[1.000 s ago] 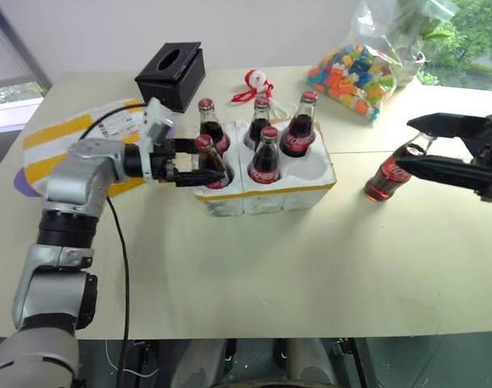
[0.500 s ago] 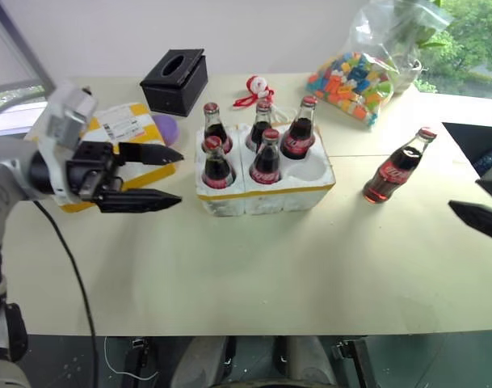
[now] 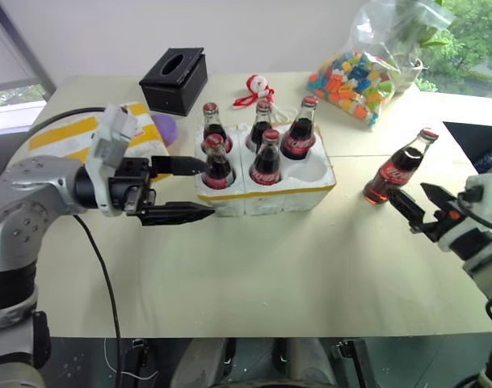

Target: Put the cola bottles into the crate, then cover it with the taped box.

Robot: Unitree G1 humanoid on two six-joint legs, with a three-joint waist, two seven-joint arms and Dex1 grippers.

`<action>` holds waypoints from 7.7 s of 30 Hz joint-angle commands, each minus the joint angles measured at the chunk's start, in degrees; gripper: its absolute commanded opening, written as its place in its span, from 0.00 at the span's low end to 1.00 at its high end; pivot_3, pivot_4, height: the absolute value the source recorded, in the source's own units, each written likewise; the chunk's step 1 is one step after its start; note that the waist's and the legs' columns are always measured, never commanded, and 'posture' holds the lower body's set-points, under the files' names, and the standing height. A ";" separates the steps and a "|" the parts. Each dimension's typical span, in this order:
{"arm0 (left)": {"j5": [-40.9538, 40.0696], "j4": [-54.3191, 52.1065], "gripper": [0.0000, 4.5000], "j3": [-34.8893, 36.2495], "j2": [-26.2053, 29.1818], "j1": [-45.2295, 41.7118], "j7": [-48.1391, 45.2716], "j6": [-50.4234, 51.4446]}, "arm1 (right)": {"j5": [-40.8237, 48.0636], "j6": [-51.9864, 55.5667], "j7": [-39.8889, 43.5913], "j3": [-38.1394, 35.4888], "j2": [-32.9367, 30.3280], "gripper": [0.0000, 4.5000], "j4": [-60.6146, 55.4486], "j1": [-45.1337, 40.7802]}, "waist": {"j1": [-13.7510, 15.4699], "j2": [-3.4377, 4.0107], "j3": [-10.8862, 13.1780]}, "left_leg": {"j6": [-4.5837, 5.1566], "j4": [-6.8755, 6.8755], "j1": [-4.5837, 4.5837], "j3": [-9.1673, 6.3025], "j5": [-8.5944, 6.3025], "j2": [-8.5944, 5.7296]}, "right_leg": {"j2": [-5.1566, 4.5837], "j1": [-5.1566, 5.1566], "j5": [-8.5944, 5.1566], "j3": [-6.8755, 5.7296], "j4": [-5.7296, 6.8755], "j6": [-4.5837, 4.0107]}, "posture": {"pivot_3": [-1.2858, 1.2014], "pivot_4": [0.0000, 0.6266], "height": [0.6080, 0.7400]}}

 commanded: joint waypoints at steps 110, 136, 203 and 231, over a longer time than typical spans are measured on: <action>81.17 58.23 1.00 7.55 12.48 27.42 60.23 -75.31 | 13.44 9.02 40.77 8.89 -32.96 0.99 18.85 -32.52 | 0.08 0.07 0.00 | -0.22 -0.81 -0.18 0.62 -0.14 0.65 | 0.40 -0.52 0.36 0.30 -0.75 -0.37 | 0.52 0.24 0.94; 85.47 93.08 0.88 -19.38 8.09 -6.83 68.71 -77.52 | 20.38 14.61 37.67 -0.61 -36.31 1.00 8.55 -23.89 | -0.09 -0.22 -0.15 | -0.08 -0.66 -0.19 1.13 -0.08 0.66 | 0.32 -0.90 0.50 0.47 -0.13 -0.14 | 0.52 0.24 0.94; 74.40 -2.59 0.99 -20.24 11.44 -18.39 7.88 -26.86 | 17.71 5.47 30.54 4.53 -26.07 1.00 5.14 -11.89 | 0.06 -0.59 -0.17 | 0.21 0.05 -0.18 1.23 -0.22 0.74 | 0.48 -0.53 0.55 0.50 -0.12 -0.04 | 0.52 0.24 0.94; 71.32 1.05 0.99 -18.53 12.72 -12.75 6.27 -32.23 | 18.16 5.61 30.16 4.74 -26.22 1.00 6.32 -13.47 | 0.06 -0.58 -0.16 | 0.26 0.10 -0.17 1.23 -0.26 0.75 | 0.47 -0.49 0.56 0.50 -0.14 -0.03 | 0.52 0.24 0.94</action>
